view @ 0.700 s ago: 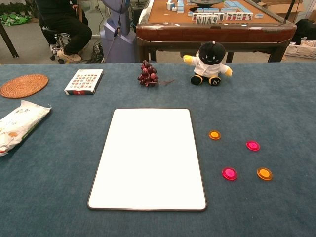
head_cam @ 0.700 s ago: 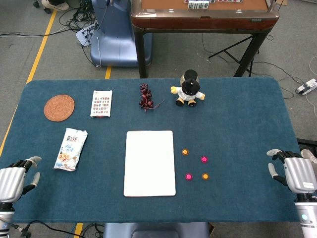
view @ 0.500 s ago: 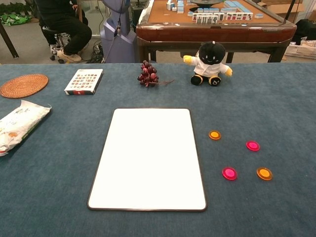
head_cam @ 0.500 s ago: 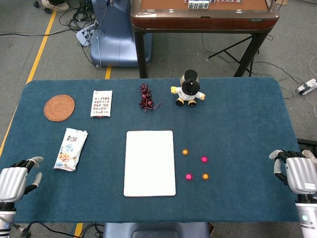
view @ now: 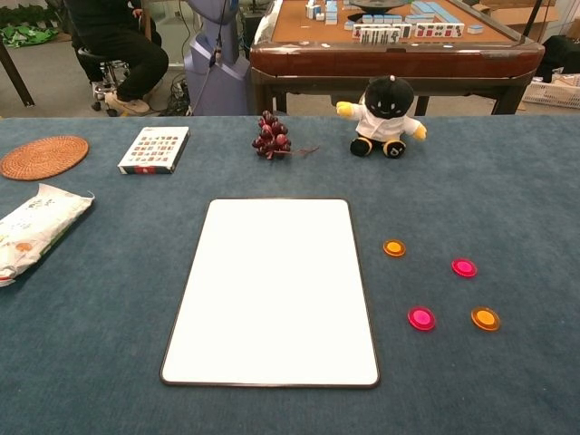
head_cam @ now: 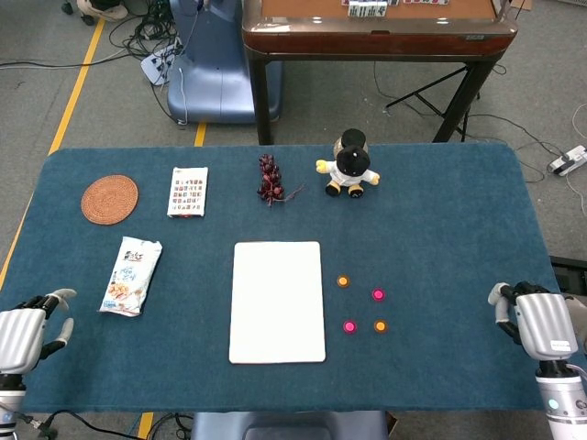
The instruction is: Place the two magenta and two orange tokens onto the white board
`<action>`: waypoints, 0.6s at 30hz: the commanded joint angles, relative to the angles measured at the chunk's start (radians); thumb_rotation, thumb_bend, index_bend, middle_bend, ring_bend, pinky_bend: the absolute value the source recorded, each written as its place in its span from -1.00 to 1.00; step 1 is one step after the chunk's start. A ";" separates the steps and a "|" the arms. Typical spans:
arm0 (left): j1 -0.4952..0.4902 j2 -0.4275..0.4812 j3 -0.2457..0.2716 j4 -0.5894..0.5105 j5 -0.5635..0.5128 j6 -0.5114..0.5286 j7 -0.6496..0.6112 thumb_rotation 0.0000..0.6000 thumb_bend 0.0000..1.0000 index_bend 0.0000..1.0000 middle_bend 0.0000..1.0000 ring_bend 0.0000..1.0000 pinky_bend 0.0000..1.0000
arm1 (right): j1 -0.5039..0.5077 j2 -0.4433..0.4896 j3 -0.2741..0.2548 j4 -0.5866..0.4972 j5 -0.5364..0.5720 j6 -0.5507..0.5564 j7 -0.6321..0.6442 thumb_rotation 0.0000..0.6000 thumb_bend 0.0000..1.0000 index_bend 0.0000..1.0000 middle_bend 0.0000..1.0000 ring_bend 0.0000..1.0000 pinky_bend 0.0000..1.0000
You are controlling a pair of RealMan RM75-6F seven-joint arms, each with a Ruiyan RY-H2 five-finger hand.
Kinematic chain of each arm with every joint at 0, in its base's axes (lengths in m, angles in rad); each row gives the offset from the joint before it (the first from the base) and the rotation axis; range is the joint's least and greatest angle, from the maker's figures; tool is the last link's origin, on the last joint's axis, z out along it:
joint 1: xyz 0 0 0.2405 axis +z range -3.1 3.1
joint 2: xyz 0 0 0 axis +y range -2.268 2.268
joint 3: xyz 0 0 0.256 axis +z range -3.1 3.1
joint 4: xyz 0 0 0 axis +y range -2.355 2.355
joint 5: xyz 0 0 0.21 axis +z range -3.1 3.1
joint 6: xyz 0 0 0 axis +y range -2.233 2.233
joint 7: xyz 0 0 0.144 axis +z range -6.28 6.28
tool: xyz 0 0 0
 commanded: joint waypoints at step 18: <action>0.004 0.014 0.001 -0.010 -0.002 0.002 -0.019 1.00 -0.12 -0.25 -0.06 -0.15 0.05 | 0.268 0.007 0.059 -0.173 0.284 -0.430 -0.418 1.00 -0.81 -0.18 1.00 1.00 1.00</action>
